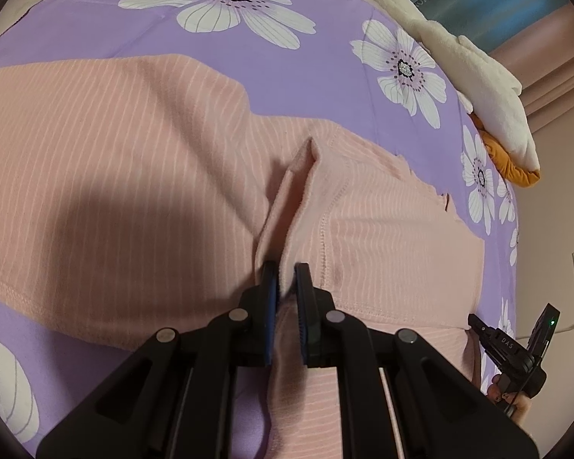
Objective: Fold small clothes
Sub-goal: 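Fold the side edge inward over the body with both tools, then release, then grasp the other sleeve cuff with the left tool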
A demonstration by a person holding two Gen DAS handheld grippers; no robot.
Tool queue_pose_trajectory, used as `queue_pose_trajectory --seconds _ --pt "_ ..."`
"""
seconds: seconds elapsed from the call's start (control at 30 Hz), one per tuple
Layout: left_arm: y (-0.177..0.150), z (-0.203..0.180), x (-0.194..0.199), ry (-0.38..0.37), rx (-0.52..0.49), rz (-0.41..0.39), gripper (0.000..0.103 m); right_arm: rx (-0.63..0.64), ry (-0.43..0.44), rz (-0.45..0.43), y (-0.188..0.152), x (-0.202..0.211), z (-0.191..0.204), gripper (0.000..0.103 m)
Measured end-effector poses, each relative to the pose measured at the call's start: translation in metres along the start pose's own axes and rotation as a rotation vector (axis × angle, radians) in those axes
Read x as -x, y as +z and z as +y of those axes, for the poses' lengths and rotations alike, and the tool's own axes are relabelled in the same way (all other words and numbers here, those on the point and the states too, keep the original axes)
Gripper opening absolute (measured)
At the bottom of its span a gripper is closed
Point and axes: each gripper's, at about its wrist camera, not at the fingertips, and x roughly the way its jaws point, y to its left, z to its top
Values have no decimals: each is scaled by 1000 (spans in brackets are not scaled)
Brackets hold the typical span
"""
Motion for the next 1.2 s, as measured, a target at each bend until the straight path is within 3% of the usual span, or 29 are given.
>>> queue_pose_trajectory --seconds 0.23,0.3,0.37,0.43,0.5,0.57,0.77,0.97,1.2 --pt "-4 -6 13 25 9 -6 13 21 -42 18 5 1 9 10" --pt "-9 -12 24 32 -16 -22 24 31 -58 14 5 5 12 18" --pt "-14 -18 40 47 -38 -44 55 33 -50 5 3 13 13 49" --pt "-18 -22 57 41 -54 -78 62 26 -27 -24 2 26 15 62" --pt "-22 -25 75 12 -54 -108 72 32 -10 -51 0 41 18 65" --pt "-27 -27 93 -19 -44 -130 90 39 13 -80 -3 59 22 74" --pt "-43 -32 132 -22 -72 -199 98 70 105 -158 -15 109 37 91" --pt "-53 -26 156 -11 -82 -235 100 115 190 -214 -34 144 58 93" --pt "-59 -8 163 51 -93 -238 100 189 186 -268 -60 160 78 93"
